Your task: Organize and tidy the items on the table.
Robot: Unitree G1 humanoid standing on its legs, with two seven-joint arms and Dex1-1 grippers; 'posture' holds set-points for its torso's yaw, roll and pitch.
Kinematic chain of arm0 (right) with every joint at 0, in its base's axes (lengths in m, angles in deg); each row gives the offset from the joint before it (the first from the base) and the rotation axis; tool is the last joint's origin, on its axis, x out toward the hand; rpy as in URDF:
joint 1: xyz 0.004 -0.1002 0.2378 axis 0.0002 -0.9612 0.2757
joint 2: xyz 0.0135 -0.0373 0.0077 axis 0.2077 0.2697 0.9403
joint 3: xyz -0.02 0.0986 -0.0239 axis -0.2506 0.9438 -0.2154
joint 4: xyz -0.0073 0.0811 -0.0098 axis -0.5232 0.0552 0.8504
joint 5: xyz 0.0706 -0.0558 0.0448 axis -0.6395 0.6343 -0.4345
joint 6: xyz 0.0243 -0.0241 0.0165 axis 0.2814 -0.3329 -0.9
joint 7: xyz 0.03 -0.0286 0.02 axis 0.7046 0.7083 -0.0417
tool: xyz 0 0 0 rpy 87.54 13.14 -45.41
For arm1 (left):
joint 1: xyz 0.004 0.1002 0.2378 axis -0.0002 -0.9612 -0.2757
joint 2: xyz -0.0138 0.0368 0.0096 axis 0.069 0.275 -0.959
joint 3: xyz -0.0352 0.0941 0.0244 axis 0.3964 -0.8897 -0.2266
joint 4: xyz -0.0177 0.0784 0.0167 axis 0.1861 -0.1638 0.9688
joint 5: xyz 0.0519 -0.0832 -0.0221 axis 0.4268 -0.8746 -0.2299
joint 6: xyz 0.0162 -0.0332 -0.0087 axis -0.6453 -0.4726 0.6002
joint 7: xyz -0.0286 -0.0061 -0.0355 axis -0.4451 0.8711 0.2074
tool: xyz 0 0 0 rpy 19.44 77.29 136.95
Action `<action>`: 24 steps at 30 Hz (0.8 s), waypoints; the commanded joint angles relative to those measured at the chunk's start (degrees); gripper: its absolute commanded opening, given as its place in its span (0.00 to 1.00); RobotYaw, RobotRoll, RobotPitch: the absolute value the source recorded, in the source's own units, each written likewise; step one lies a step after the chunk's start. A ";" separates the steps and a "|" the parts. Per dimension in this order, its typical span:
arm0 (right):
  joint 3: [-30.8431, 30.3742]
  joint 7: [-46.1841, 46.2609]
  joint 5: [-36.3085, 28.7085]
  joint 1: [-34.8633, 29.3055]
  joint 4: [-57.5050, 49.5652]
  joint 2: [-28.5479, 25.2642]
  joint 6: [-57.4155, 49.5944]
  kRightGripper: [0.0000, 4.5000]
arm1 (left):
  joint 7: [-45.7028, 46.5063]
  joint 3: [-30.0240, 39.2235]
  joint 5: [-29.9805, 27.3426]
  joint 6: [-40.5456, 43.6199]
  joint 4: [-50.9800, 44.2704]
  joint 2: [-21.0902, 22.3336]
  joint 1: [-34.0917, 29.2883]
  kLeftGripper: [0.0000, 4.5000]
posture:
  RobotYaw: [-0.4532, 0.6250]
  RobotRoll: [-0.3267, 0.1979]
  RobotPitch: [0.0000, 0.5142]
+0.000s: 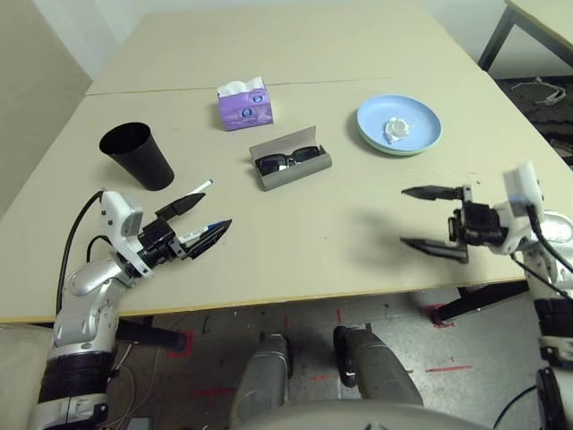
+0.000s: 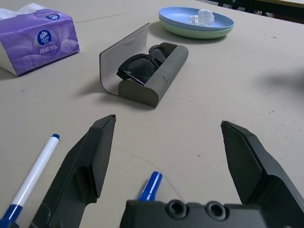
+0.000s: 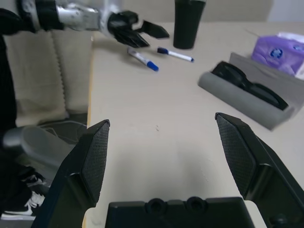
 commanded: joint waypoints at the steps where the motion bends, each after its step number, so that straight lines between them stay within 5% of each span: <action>1: 0.67 3.22 -1.68 2.11 2.78 1.12 -1.62 1.00 | 0.10 -0.52 0.85 -0.35 0.77 -0.32 0.11 1.00 | 0.33 0.62 0.33; 9: 3.19 16.63 -0.56 4.01 5.13 2.20 -5.14 1.00 | 0.30 -0.27 0.82 -0.53 0.80 -0.44 -0.14 1.00 | 0.32 0.62 0.33; 21: 1.85 18.45 0.08 0.12 2.71 1.57 -3.73 1.00 | 1.56 -4.34 4.31 -0.42 7.20 -2.23 8.48 1.00 | 0.30 0.62 0.32; 24: 1.70 19.32 0.05 -0.35 1.73 1.80 -3.93 1.00 | 1.56 -6.05 5.54 -0.54 10.21 -3.12 12.12 0.79 | 0.29 0.62 0.32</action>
